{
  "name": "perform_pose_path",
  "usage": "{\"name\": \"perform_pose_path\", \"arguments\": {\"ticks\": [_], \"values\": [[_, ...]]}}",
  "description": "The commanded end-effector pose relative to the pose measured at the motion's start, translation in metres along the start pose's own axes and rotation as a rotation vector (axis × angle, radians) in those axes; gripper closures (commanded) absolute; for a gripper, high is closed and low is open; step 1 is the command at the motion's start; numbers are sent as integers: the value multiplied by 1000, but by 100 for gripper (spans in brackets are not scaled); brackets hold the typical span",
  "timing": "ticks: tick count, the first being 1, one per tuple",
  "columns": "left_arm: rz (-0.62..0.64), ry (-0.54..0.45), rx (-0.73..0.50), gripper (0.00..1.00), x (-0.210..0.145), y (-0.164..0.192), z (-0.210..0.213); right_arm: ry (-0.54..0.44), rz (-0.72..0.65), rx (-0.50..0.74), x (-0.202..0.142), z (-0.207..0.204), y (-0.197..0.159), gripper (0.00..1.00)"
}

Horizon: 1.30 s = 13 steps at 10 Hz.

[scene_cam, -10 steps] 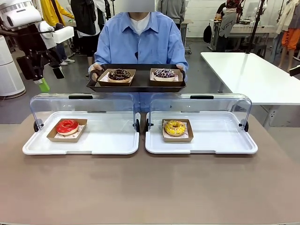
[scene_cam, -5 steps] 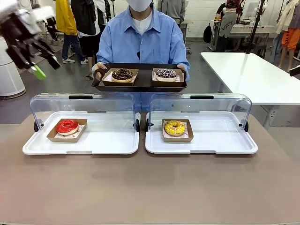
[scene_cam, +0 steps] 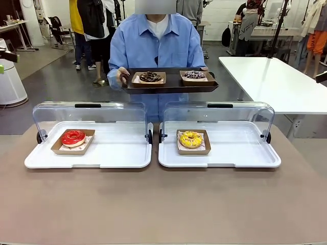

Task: Provide the desired donut to the person.
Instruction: Place the picked Paper togo box onto the Handle tray extended by the person.

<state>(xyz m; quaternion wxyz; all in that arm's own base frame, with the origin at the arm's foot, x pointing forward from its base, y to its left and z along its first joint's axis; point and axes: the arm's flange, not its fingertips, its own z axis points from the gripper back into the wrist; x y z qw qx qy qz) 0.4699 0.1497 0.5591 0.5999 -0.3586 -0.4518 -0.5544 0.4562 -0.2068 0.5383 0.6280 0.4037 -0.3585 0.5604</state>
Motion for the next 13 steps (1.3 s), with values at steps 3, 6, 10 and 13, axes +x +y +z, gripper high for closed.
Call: {"name": "perform_pose_path", "arguments": {"ticks": [3,6,10,13], "values": [[18,-24,43,0,-42,-35,29,-7,4,6,2,1,-1,0],[68,-25,62,0,-58,-37,37,-7,4,6,2,1,-1,0],[106,-7,39,0,-60,-32,26,-7,4,6,2,1,-1,0],[85,-30,55,0,-59,-30,34,-7,4,6,2,1,-1,0]]}}
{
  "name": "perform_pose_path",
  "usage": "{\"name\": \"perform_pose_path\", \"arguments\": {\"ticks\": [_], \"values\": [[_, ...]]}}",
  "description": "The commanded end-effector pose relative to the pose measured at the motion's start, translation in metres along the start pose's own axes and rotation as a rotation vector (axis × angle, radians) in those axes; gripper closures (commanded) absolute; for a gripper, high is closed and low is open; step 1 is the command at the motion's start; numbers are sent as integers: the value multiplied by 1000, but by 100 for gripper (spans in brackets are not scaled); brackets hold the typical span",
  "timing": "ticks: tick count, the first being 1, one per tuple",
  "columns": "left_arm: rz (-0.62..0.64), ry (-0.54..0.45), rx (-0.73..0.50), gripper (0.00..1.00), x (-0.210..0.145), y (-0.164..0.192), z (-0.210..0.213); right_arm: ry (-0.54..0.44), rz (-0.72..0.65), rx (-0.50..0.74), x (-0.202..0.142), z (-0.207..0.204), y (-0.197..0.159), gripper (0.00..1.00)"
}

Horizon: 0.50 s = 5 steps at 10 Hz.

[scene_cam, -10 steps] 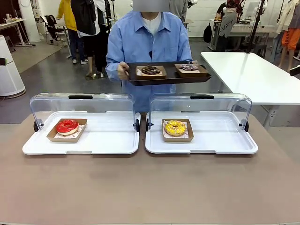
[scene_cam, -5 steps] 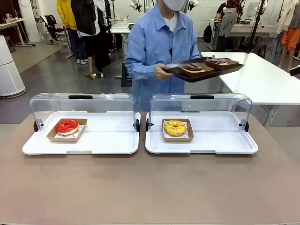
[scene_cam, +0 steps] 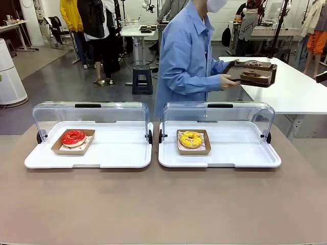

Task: Provide the desired donut to the person.
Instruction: Place the picked Paper togo box onto the Handle tray extended by the person.

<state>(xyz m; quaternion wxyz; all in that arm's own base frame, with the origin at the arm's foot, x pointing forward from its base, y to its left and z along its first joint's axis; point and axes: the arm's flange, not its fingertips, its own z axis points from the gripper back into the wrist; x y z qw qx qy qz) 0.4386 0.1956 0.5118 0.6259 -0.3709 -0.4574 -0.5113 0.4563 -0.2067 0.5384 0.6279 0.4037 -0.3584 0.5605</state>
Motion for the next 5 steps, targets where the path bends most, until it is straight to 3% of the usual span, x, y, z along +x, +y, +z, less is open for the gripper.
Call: {"name": "perform_pose_path", "arguments": {"ticks": [1,5], "values": [[-3,-2,6,0,1,-1,3,-7,4,6,2,1,-1,0],[-3,-2,6,0,1,-1,3,-7,4,6,2,1,-1,0]]}}
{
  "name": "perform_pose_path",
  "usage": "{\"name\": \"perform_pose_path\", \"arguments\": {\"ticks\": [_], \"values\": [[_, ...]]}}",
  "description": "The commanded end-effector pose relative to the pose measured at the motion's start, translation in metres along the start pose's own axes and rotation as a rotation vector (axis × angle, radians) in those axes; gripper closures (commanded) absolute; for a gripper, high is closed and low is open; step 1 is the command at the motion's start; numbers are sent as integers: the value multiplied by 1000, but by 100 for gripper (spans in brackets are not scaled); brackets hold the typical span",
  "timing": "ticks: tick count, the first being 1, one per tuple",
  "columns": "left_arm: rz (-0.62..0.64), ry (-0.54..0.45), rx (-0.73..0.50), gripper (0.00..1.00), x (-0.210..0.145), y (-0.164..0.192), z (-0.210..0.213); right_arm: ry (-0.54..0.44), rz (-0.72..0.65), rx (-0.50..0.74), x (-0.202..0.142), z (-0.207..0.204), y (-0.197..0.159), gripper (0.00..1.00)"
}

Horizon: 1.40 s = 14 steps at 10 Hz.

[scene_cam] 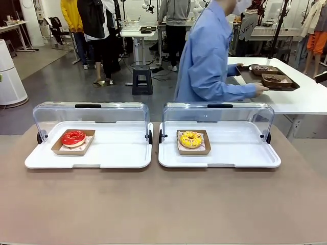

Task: Provide the desired donut to the person.
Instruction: Place the picked Paper togo box onto the Handle tray extended by the person.

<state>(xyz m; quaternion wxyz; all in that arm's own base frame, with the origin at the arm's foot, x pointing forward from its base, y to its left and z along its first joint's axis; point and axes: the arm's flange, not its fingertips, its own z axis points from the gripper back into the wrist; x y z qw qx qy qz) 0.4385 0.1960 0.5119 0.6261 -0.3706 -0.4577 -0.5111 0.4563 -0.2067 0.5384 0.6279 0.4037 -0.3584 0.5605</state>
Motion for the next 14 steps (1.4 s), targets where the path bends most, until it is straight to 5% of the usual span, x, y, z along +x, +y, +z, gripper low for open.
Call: {"name": "perform_pose_path", "arguments": {"ticks": [1,14], "values": [[-3,-2,5,0,1,-1,2,-7,4,6,2,1,-1,0],[-3,-2,5,0,1,-1,2,-7,4,6,2,1,-1,0]]}}
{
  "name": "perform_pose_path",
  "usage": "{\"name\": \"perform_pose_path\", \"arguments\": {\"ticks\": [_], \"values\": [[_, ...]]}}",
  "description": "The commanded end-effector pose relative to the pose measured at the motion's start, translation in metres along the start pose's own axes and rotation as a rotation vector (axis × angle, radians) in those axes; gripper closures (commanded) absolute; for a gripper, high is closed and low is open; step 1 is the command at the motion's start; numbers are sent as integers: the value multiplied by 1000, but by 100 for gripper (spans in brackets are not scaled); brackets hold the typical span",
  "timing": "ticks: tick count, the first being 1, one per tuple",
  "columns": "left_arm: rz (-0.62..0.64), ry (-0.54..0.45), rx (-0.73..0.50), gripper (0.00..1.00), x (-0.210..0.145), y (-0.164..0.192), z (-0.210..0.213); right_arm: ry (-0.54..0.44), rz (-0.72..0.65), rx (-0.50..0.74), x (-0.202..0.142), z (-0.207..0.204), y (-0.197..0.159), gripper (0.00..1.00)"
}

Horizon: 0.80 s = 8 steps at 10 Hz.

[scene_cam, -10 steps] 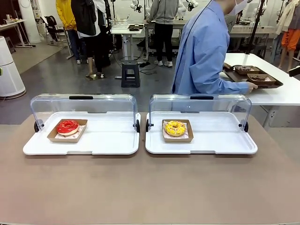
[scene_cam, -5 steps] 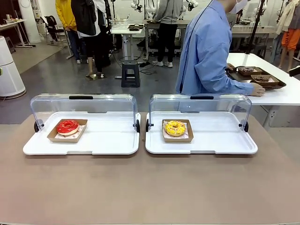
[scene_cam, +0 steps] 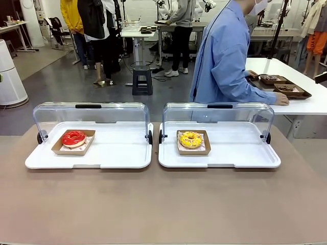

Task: Provide the desired donut to the person.
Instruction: Place the picked Paper togo box onto the Handle tray extended by the person.

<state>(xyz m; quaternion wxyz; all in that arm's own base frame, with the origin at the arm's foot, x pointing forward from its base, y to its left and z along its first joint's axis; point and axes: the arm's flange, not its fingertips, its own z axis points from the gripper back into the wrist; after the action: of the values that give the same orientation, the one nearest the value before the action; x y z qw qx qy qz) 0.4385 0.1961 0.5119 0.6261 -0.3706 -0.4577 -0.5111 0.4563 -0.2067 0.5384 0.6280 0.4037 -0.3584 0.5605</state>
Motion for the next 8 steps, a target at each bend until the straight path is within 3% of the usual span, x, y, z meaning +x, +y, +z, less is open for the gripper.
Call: {"name": "perform_pose_path", "arguments": {"ticks": [1,8], "values": [[-3,-2,5,0,1,-1,2,-7,4,6,2,1,-1,0],[-3,-2,5,0,1,-1,2,-7,4,6,2,1,-1,0]]}}
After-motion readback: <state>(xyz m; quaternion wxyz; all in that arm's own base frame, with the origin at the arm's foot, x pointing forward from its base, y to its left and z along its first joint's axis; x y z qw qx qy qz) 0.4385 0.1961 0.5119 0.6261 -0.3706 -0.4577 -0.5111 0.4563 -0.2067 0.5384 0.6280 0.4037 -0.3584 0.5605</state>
